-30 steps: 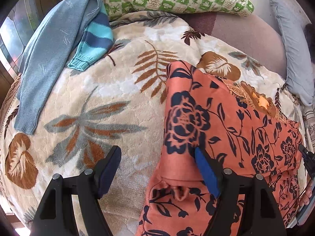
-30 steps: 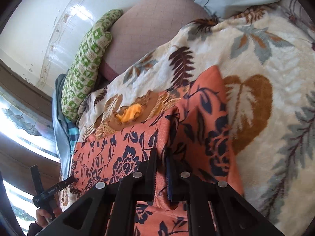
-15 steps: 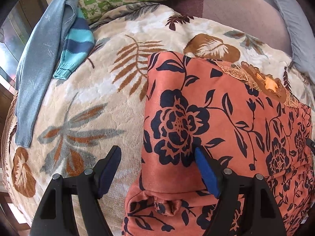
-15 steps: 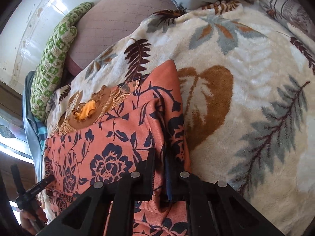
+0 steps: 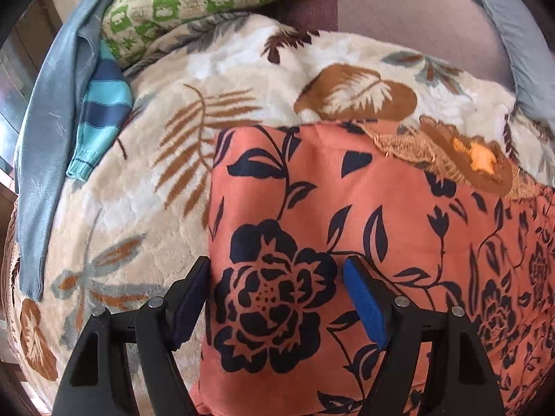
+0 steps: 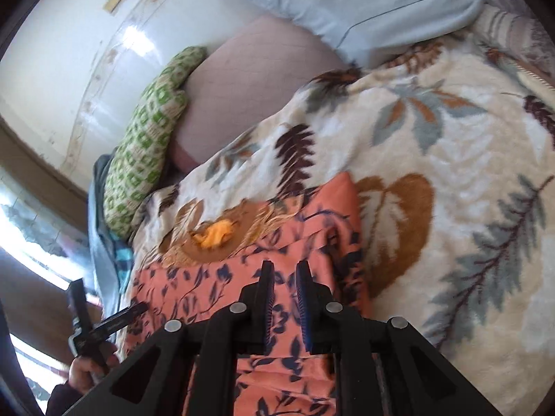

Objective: Fold small clothes

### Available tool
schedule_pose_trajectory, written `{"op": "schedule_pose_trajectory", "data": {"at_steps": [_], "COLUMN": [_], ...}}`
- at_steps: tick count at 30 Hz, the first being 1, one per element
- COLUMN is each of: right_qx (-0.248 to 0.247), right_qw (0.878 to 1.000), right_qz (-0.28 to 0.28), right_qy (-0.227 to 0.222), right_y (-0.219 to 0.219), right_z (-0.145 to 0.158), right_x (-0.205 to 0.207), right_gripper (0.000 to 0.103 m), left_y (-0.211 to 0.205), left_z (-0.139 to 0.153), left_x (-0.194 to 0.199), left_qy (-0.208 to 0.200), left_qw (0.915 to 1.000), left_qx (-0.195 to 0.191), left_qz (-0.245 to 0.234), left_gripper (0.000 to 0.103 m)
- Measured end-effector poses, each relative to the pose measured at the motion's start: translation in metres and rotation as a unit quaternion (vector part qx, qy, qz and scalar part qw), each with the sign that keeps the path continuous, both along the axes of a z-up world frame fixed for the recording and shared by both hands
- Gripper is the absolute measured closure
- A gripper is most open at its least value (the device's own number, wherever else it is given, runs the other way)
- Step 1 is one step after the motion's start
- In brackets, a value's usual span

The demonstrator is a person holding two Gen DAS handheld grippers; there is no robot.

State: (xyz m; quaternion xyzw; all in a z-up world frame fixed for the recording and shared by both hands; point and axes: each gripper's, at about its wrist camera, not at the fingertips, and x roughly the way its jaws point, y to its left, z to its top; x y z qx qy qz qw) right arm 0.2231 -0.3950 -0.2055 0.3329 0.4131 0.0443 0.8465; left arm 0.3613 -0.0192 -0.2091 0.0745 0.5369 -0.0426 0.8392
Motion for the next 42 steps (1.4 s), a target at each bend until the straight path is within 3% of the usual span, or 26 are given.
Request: {"op": "schedule_pose_trajectory", "data": {"at_steps": [3, 6, 9, 11, 12, 13, 14, 15, 18, 24, 27, 31, 37, 42], "right_qx": [-0.031, 0.0, -0.008, 0.006, 0.011, 0.009, 0.007, -0.01, -0.053, -0.036, -0.027, 0.001, 0.004, -0.021], "right_qw": [0.994, 0.996, 0.998, 0.998, 0.996, 0.992, 0.988, 0.991, 0.99, 0.993, 0.997, 0.999, 0.994, 0.976], "right_qz": [0.007, -0.002, 0.01, 0.052, 0.075, 0.098, 0.116, 0.109, 0.11, 0.113, 0.069, 0.052, 0.05, 0.07], "right_qy": [0.105, 0.093, 0.061, 0.048, 0.055, 0.079, 0.104, 0.077, 0.067, 0.006, -0.008, -0.004, 0.101, 0.203], "right_y": [0.011, 0.005, 0.011, 0.021, 0.029, 0.038, 0.047, 0.05, 0.056, 0.035, 0.013, -0.012, -0.011, 0.016], "right_z": [-0.043, -0.039, -0.022, -0.017, -0.02, -0.031, -0.044, -0.043, -0.026, 0.015, 0.022, 0.021, -0.014, -0.055], "right_x": [0.018, 0.014, 0.006, 0.003, 0.003, 0.006, 0.006, -0.001, -0.022, -0.097, -0.15, -0.216, -0.279, -0.296], "right_gripper": [0.089, 0.09, 0.089, 0.089, 0.087, 0.077, 0.072, 0.073, 0.073, 0.071, 0.027, 0.027, 0.027, 0.027], "left_y": [0.016, 0.024, 0.028, 0.035, 0.036, 0.036, 0.039, 0.045, 0.052, 0.071, 0.096, 0.134, 0.162, 0.157], "left_z": [-0.004, 0.005, 0.028, 0.032, 0.023, 0.006, -0.007, -0.004, 0.014, 0.054, 0.051, 0.035, 0.011, 0.002], "left_x": [0.003, -0.001, -0.024, -0.041, -0.046, -0.049, -0.051, -0.057, -0.065, -0.132, -0.175, -0.235, -0.302, -0.33], "left_qy": [0.011, 0.019, -0.027, -0.045, -0.031, 0.007, 0.035, 0.01, 0.025, -0.013, -0.005, 0.008, 0.039, 0.053], "left_qw": [0.9984, 0.998, 0.9983, 0.9973, 0.9985, 0.9995, 0.999, 0.9987, 0.997, 0.9981, 0.998, 0.9987, 0.9976, 0.9949], "left_qx": [-0.048, -0.046, -0.044, -0.049, -0.033, -0.01, -0.013, -0.033, -0.045, -0.059, -0.062, -0.05, -0.054, -0.069], "left_qz": [0.027, 0.039, 0.027, 0.029, 0.031, 0.029, 0.025, 0.037, 0.058, 0.005, -0.005, 0.0, -0.02, -0.051], "left_gripper": [0.017, 0.017, 0.017, 0.017, 0.017, 0.017, 0.016, 0.015, 0.016, 0.016, 0.016, 0.016, 0.016, 0.016]}}
